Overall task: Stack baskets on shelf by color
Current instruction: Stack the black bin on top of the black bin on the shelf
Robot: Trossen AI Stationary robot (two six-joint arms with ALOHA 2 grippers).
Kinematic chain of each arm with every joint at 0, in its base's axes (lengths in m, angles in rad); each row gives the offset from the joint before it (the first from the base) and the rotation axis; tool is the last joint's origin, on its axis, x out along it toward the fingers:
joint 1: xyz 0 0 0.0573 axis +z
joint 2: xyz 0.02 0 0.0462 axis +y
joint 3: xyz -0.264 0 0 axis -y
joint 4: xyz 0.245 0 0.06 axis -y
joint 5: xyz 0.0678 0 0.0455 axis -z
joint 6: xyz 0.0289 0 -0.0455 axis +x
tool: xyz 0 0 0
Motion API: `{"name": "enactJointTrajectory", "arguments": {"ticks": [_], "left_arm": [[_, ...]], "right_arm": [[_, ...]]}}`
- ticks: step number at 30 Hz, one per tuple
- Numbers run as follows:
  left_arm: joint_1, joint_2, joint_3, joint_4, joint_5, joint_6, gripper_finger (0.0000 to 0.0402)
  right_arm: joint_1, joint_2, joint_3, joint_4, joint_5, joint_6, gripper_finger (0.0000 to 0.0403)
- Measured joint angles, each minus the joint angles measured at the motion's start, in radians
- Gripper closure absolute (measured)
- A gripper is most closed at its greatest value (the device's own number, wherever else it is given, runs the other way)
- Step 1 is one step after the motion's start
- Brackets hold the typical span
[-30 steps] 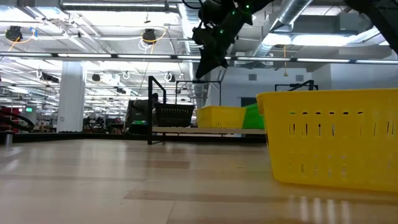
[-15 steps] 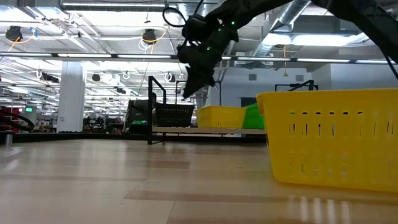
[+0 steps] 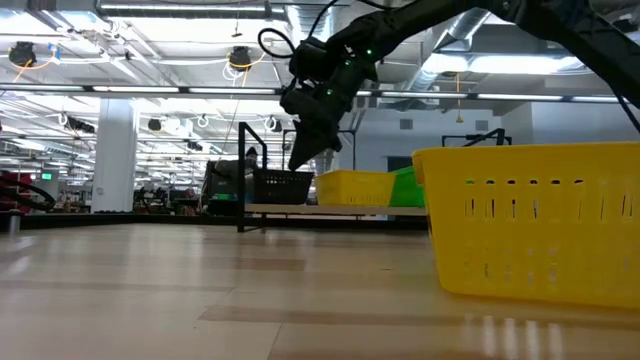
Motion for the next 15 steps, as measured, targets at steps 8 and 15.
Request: {"name": "enactJointTrajectory", "arguments": {"ticks": [8,15], "left_arm": [[0.0,0.0,0.0,0.0,0.001,0.0,0.0401],[0.0,0.0,0.0,0.0,0.0,0.0,0.0401]], "right_arm": [[-0.012,-0.057,-0.002,-0.079,0.022,-0.035,0.0403],[-0.002,-0.103,0.0,-0.05,0.012,-0.146,0.0388]]}}
